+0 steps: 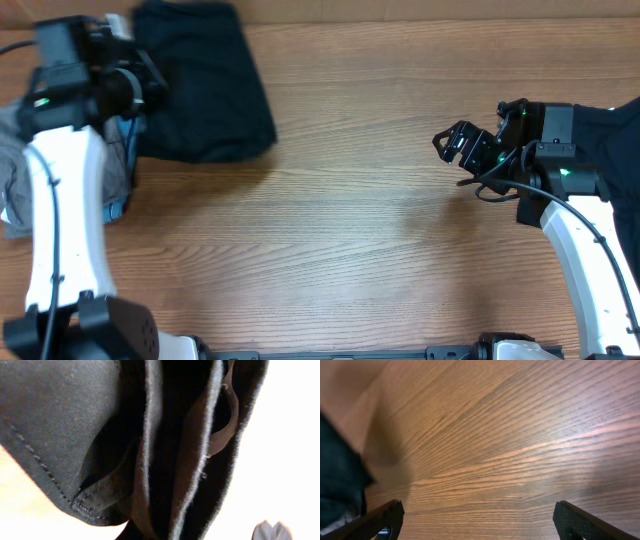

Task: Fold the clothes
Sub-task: 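Carry the folded pants left with the left gripper onto the grey pile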

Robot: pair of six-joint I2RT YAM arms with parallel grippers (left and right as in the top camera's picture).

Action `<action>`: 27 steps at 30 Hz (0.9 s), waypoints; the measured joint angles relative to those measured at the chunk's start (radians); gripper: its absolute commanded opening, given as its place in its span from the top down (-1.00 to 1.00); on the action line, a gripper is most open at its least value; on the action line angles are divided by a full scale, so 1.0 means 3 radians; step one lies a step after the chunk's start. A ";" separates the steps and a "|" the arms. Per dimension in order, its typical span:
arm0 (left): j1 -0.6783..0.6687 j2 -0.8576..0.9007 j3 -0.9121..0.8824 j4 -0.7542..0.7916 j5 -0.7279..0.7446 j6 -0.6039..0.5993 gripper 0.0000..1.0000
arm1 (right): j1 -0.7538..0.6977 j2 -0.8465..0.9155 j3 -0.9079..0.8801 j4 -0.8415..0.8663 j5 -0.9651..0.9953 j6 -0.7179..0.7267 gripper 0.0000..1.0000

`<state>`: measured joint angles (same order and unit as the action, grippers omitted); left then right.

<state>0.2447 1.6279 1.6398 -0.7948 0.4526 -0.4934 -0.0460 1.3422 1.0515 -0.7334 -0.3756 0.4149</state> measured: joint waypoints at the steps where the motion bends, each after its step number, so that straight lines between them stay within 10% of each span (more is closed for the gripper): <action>1: 0.0098 -0.0043 0.0011 0.0005 -0.0033 -0.0103 0.92 | 0.0000 0.0000 0.0000 -0.0001 0.0024 0.0001 -1.00; 15: 0.1680 -0.0158 0.0028 0.0113 -0.0196 -0.0891 0.92 | 0.0000 0.0000 0.0000 -0.0003 0.0085 0.0000 -1.00; 27: 0.1882 0.0200 0.0022 0.0631 -0.0103 -0.1325 0.91 | 0.0000 0.0000 0.0000 -0.0003 0.0094 0.0000 -1.00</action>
<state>0.8093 1.6878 1.6463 -0.6056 0.4217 -0.8909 -0.0460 1.3422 1.0515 -0.7341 -0.3473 0.4149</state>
